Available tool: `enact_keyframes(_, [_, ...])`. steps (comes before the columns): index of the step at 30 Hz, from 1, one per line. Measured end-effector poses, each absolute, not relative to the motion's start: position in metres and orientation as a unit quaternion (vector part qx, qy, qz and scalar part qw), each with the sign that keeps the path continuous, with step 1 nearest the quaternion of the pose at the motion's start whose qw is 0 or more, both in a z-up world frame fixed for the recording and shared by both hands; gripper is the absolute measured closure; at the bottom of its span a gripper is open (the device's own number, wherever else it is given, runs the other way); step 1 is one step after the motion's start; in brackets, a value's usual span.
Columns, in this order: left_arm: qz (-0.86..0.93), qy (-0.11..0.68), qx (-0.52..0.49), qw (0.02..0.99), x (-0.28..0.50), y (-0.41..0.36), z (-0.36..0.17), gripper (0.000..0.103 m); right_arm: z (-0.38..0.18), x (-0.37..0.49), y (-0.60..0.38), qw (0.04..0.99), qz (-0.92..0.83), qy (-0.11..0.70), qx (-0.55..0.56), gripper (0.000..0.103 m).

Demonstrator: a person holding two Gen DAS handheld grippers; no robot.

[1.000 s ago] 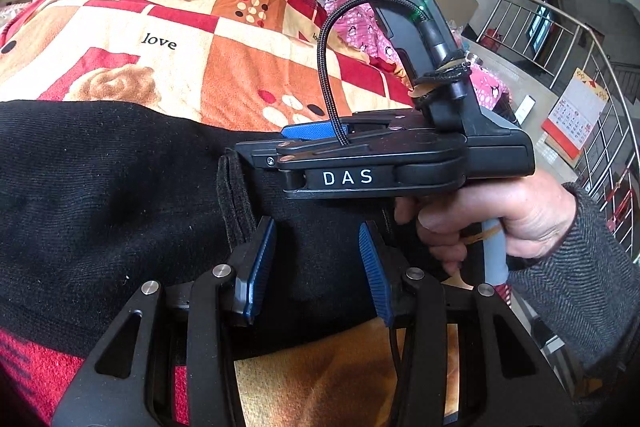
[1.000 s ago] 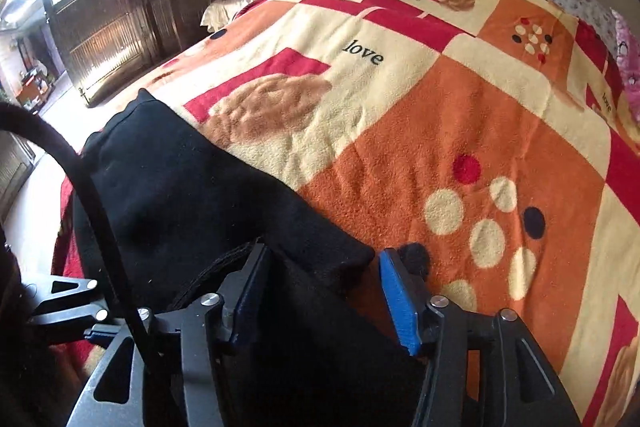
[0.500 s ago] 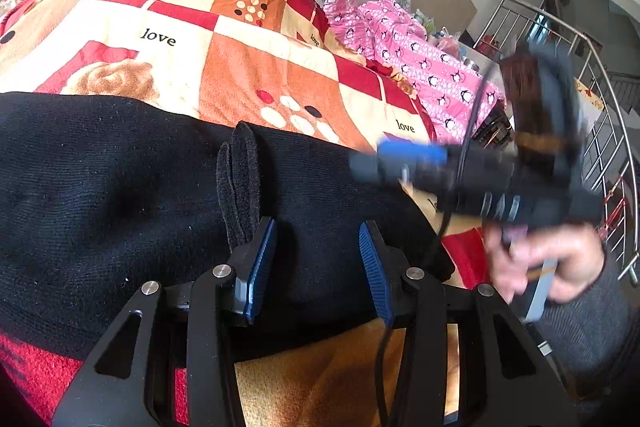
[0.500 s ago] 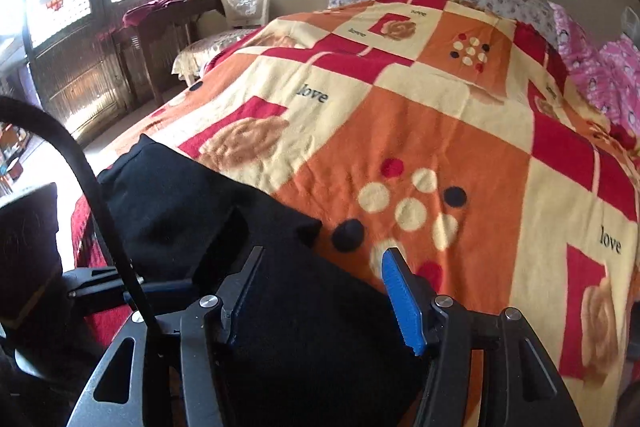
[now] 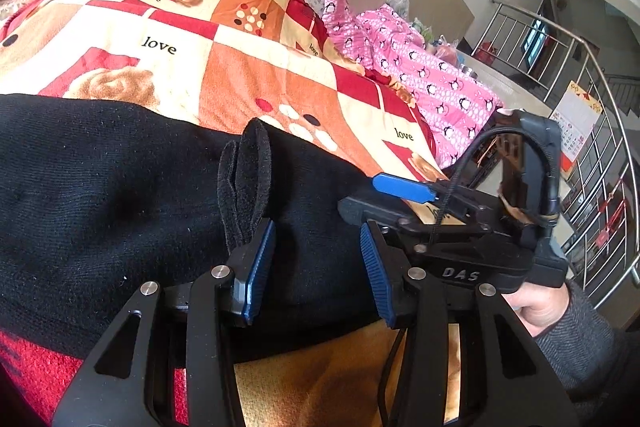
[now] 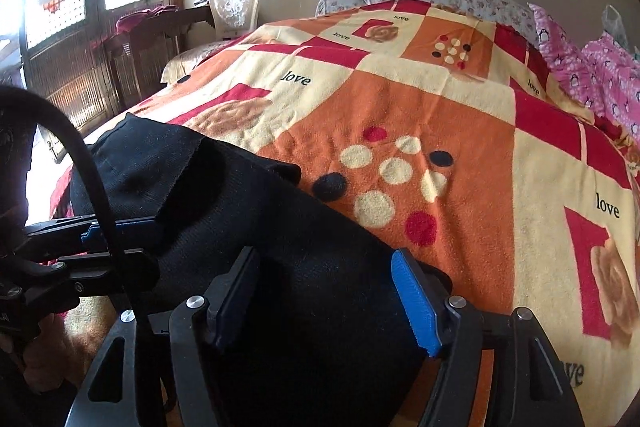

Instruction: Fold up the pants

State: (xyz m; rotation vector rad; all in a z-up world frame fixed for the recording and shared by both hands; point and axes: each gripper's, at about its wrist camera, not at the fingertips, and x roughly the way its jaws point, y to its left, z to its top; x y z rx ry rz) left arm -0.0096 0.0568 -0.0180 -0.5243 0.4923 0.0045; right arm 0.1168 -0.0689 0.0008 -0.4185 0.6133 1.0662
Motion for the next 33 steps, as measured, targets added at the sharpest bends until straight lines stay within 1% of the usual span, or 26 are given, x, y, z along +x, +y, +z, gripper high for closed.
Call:
enact_keyframes(4, [-0.006,0.239,-0.272,0.932,-0.009,0.062,-0.019,0.059,0.008,0.108,-0.077,0.815,0.482,0.258,-0.193,0.037])
enact_keyframes(6, [-0.009,0.240,-0.276,0.931,-0.009,0.063,-0.019,0.059,-0.001,0.107,-0.076,0.813,0.476,0.266,-0.205,0.036])
enact_keyframes(8, [-0.011,0.240,-0.280,0.929,-0.009,0.064,-0.018,0.059,-0.004,0.108,-0.079,0.819,0.475,0.263,-0.185,0.035])
enact_keyframes(13, [-0.013,0.241,-0.283,0.928,-0.008,0.064,-0.019,0.059,-0.005,0.105,-0.077,0.829,0.461,0.261,-0.177,0.031])
enact_keyframes(29, [-0.002,0.241,-0.273,0.931,-0.009,0.060,-0.016,0.059,-0.006,0.106,-0.077,0.831,0.462,0.258,-0.172,0.031])
enact_keyframes(33, [0.019,0.239,-0.286,0.928,-0.032,0.060,-0.007,0.059,-0.006,0.104,-0.078,0.832,0.462,0.254,-0.170,0.031])
